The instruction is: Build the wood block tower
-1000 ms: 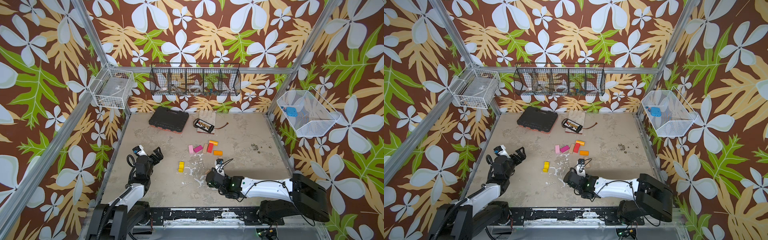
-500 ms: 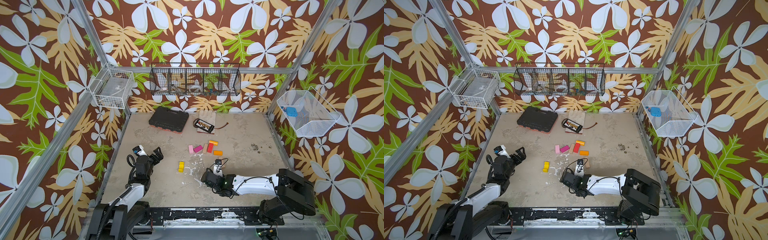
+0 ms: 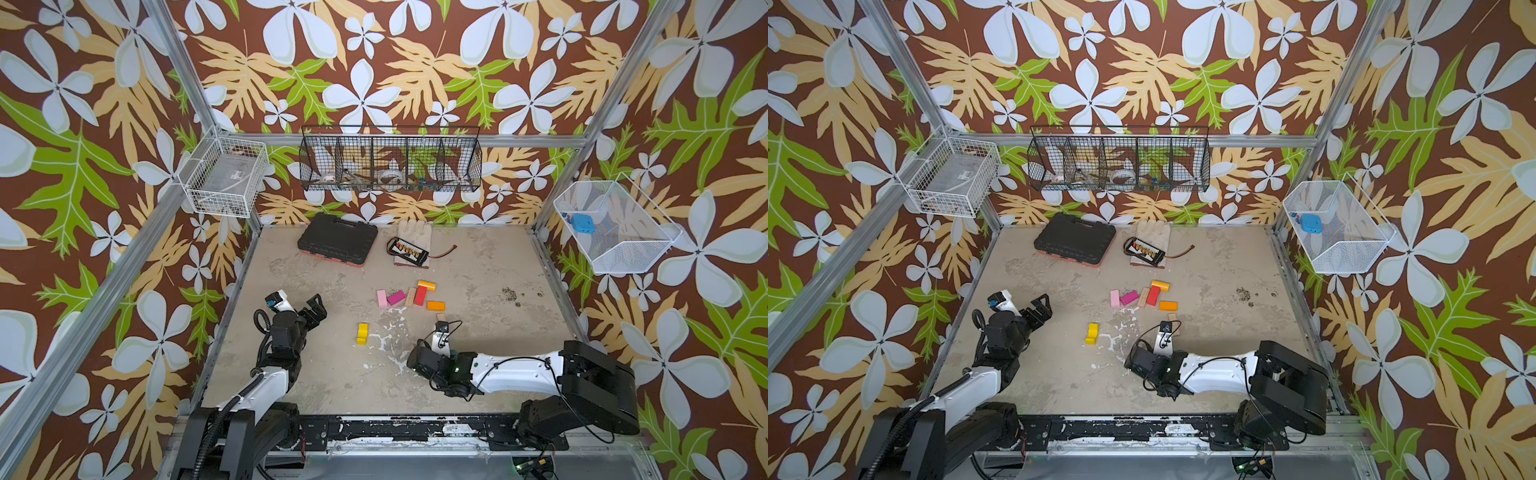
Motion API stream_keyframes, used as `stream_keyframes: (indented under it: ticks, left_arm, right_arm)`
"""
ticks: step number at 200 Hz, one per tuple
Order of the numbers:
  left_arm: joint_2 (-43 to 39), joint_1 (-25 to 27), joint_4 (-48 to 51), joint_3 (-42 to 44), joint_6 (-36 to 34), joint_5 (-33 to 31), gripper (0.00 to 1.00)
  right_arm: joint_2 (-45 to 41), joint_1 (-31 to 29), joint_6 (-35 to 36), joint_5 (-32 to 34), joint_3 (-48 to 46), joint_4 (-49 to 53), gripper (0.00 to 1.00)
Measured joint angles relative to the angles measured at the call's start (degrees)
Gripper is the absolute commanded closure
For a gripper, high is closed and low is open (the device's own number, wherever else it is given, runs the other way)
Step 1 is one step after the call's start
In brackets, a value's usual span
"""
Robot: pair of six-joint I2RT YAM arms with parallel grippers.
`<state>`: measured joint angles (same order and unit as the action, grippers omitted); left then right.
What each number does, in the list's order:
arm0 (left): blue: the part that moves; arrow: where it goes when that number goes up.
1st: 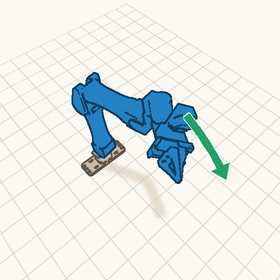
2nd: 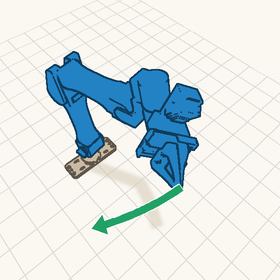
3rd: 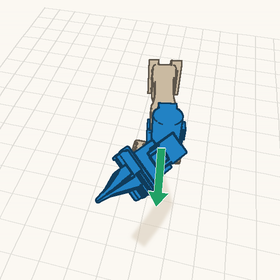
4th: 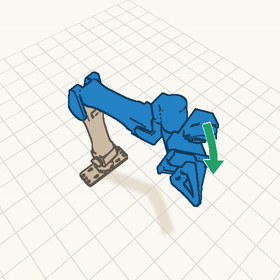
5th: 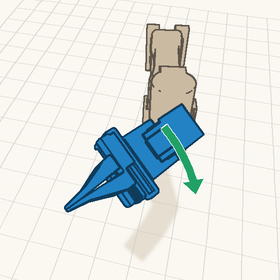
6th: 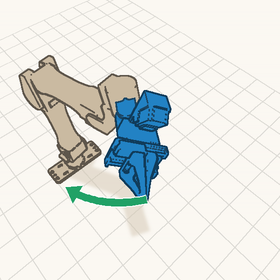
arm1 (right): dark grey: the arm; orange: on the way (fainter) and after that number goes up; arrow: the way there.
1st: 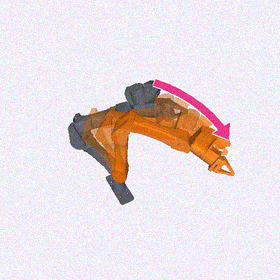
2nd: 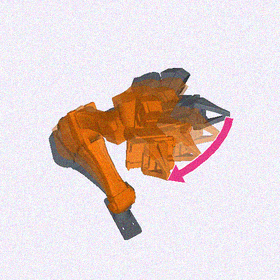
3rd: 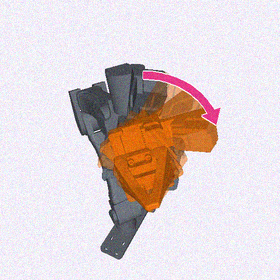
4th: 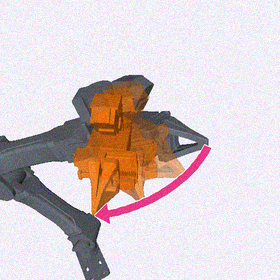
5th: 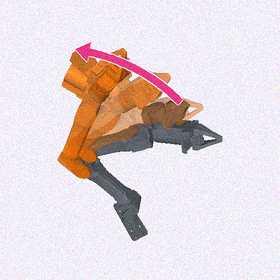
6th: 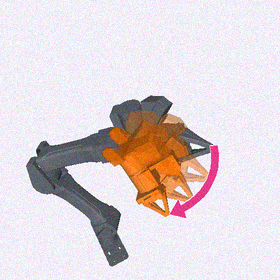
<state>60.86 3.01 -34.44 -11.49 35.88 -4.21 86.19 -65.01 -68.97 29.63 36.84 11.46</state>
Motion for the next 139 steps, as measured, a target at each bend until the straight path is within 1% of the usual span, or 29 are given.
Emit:
stream_keyframes:
  ticks: [27,44,53,70,91,120,139]
  left_arm:
    - [0.0,0.0,0.0,0.0,0.0,0.0,0.00]
    - [0.0,0.0,0.0,0.0,0.0,0.0,0.00]
    - [0.0,0.0,0.0,0.0,0.0,0.0,0.00]
    - [0.0,0.0,0.0,0.0,0.0,0.2,0.00]
    - [0.0,0.0,0.0,0.0,0.0,0.4,0.00]
    - [0.3,0.0,0.3,-0.1,0.0,2.4,0.00]
    - [-0.5,0.0,3.1,-1.2,1.1,5.9,0.01]
  right_arm:
    - [0.5,0.0,0.2,0.6,0.5,-0.2,0.67]
    - [0.7,0.0,0.4,0.7,0.6,-0.3,0.72]
    - [0.8,0.0,0.7,0.8,0.7,-0.4,0.77]
    - [1.0,0.0,1.5,0.8,0.7,-0.8,0.84]
    - [1.1,0.0,1.8,1.2,1.2,-1.3,0.87]
    - [1.2,0.1,3.0,1.7,1.6,-1.6,0.92]
    - [1.7,1.2,4.0,1.8,2.6,-1.6,0.93]
